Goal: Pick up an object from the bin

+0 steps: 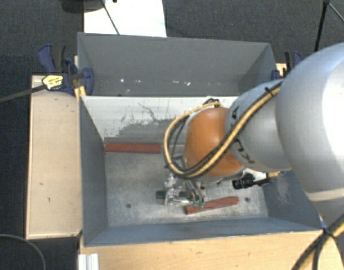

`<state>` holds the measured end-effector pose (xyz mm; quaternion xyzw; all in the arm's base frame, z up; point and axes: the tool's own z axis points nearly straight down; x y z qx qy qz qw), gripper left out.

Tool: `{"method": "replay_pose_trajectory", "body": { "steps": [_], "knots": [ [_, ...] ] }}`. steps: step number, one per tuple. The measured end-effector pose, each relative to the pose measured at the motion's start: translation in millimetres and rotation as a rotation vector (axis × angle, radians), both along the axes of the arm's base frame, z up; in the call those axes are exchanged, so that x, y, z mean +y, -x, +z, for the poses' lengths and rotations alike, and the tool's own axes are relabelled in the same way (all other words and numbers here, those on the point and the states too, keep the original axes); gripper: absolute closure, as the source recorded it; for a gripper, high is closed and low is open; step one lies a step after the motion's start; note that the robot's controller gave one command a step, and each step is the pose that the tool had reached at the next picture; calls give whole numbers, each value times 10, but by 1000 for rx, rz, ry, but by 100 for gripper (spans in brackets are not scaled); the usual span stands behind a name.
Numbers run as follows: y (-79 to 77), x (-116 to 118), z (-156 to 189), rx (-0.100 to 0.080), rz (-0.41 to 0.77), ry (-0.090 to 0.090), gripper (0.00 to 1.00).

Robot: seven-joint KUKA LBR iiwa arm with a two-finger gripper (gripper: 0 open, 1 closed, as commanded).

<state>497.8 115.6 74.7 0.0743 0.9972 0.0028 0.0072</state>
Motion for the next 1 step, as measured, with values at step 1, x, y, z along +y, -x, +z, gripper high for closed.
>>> {"method": "replay_pose_trajectory", "body": {
  "steps": [1],
  "knots": [
    [-42, -91, 1973, 5, -44, 2, 100]
  ]
}}
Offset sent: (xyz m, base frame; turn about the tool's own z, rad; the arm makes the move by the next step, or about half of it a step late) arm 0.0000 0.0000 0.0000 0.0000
